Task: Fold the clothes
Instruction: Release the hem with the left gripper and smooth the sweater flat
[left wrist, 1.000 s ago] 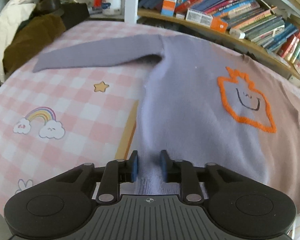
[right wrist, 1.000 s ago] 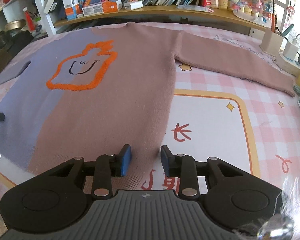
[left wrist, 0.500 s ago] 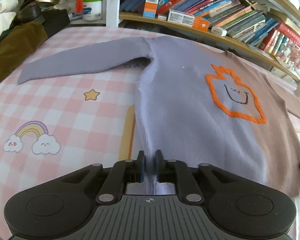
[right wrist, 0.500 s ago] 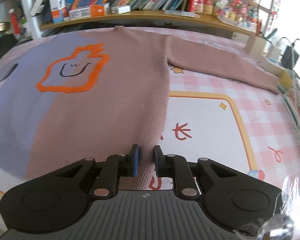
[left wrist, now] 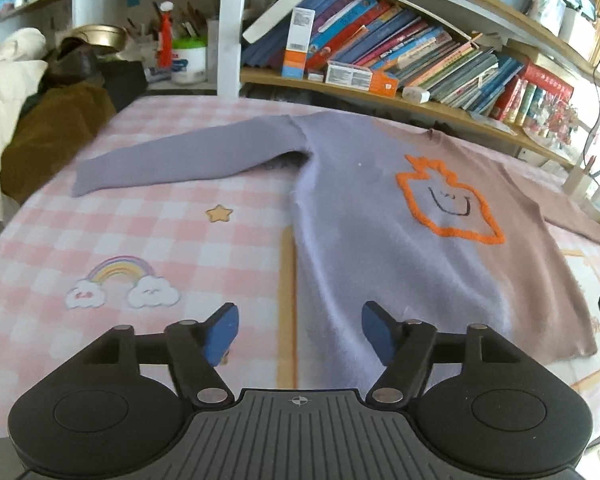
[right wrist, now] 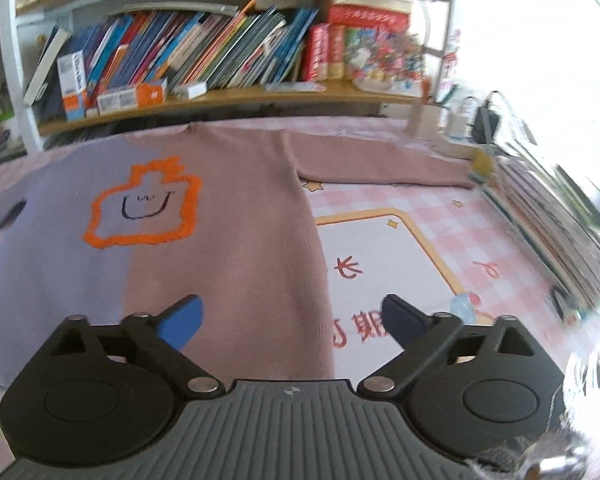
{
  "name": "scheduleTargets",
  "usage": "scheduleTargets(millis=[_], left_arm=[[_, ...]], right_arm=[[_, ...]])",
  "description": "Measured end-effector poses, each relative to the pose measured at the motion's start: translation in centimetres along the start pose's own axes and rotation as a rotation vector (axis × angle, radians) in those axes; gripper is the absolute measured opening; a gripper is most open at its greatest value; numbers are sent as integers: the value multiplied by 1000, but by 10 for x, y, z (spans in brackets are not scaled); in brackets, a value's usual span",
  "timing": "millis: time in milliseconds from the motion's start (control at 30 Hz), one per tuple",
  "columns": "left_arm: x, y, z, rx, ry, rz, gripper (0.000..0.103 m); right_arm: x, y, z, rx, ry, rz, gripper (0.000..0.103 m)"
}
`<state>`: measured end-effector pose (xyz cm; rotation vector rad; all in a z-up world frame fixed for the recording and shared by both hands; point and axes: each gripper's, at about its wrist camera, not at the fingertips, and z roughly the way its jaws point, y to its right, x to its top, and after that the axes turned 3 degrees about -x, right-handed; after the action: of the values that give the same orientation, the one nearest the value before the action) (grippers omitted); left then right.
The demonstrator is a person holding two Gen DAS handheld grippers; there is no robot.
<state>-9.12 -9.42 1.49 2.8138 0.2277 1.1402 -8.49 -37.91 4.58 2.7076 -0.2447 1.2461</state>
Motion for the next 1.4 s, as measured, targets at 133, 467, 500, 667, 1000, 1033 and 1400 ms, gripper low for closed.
scheduleTargets(millis=[133, 467, 500, 667, 1000, 1033, 1400], left_arm=[[-11, -3, -10, -41, 8, 39, 71], [-21, 1, -23, -90, 19, 57, 81], [-21, 3, -24, -89, 22, 55, 81], [-20, 17, -28, -77, 41, 46, 82], [-31, 52, -42, -14, 34, 77, 83], [-33, 54, -43, -7, 37, 80, 83], [-31, 57, -38, 4, 28, 98, 83]], right_arm=[[-24, -21, -25, -37, 31, -10, 103], [-47, -47, -52, -6, 36, -102, 103], [-47, -45, -52, -8, 36, -102, 103], [-47, -31, -51, 3, 48, -100, 103], [-45, 6, -44, 38, 28, -54, 103], [-46, 8, -43, 46, 27, -52, 103], [-46, 15, -33, 62, 0, -26, 103]])
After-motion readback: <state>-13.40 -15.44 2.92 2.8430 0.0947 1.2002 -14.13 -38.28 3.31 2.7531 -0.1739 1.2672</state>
